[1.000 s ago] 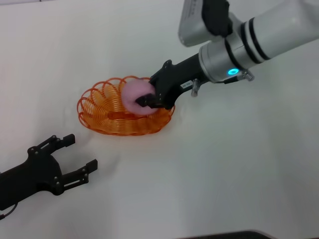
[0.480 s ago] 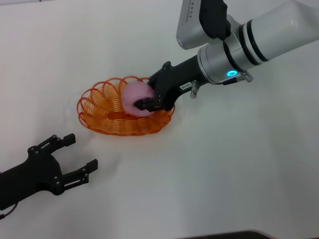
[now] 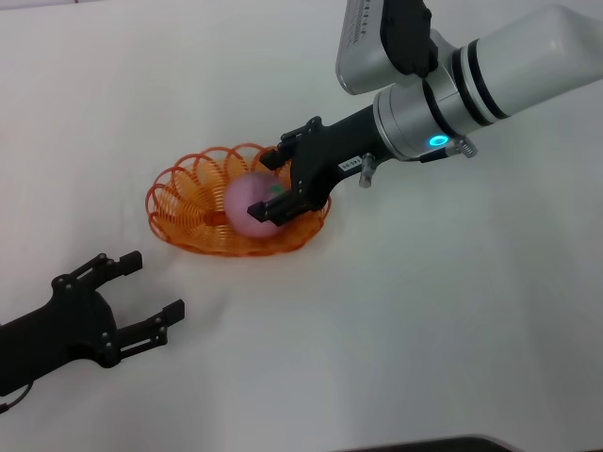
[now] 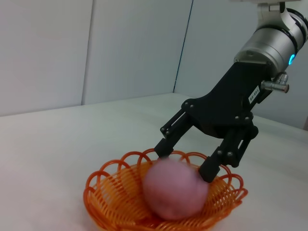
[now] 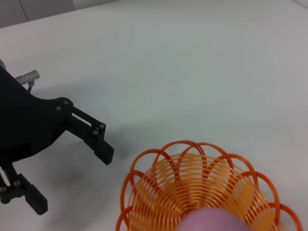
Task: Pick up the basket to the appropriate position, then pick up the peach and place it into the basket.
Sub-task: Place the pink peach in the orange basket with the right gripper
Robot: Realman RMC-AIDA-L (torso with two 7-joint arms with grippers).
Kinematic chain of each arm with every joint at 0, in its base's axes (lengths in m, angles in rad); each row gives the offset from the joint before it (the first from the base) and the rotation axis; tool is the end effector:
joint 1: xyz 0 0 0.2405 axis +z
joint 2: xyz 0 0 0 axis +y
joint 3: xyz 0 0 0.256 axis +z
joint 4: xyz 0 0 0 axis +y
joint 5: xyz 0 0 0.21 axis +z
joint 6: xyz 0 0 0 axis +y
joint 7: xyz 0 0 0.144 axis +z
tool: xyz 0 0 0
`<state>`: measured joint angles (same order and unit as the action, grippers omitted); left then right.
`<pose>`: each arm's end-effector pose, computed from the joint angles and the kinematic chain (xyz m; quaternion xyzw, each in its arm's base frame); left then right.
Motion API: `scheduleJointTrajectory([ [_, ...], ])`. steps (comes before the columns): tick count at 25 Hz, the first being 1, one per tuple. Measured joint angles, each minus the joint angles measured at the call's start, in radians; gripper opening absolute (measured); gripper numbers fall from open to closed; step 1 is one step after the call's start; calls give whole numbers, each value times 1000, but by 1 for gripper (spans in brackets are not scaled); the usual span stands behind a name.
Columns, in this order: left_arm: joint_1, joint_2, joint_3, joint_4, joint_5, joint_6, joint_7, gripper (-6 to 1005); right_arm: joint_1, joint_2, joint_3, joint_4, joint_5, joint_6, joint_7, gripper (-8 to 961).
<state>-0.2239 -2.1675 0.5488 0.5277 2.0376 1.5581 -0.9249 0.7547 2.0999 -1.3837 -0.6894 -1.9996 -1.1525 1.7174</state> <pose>-0.3371 0.2164 -0.0442 -0.9184 -0.2255 -0.2507 0.2069 0.1769 0.3703 -0.0917 -0.9885 0.1346 0.0268 0.0628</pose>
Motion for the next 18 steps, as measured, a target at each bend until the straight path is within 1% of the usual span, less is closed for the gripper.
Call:
scheduleJointTrajectory([
  [5, 0, 0, 0, 0, -1, -3, 0, 888, 0, 0, 0, 1, 0, 1, 0, 805],
  [10, 0, 0, 0, 0, -1, -4, 0, 888, 0, 0, 0, 2, 0, 1, -1, 950],
  [13, 0, 0, 0, 0, -1, -2, 0, 888, -1, 1, 0, 2, 7, 1, -4, 947],
  [15, 0, 0, 0, 0, -1, -1, 0, 888, -13, -2, 4, 1, 51, -10, -30, 946],
  [17, 0, 0, 0, 0, -1, 0, 0, 888, -48, -8, 28, -15, 125, -36, -85, 944],
  [18, 0, 0, -3, 0, -1, 0, 0, 888, -110, -12, 93, -44, 214, -84, -176, 943],
])
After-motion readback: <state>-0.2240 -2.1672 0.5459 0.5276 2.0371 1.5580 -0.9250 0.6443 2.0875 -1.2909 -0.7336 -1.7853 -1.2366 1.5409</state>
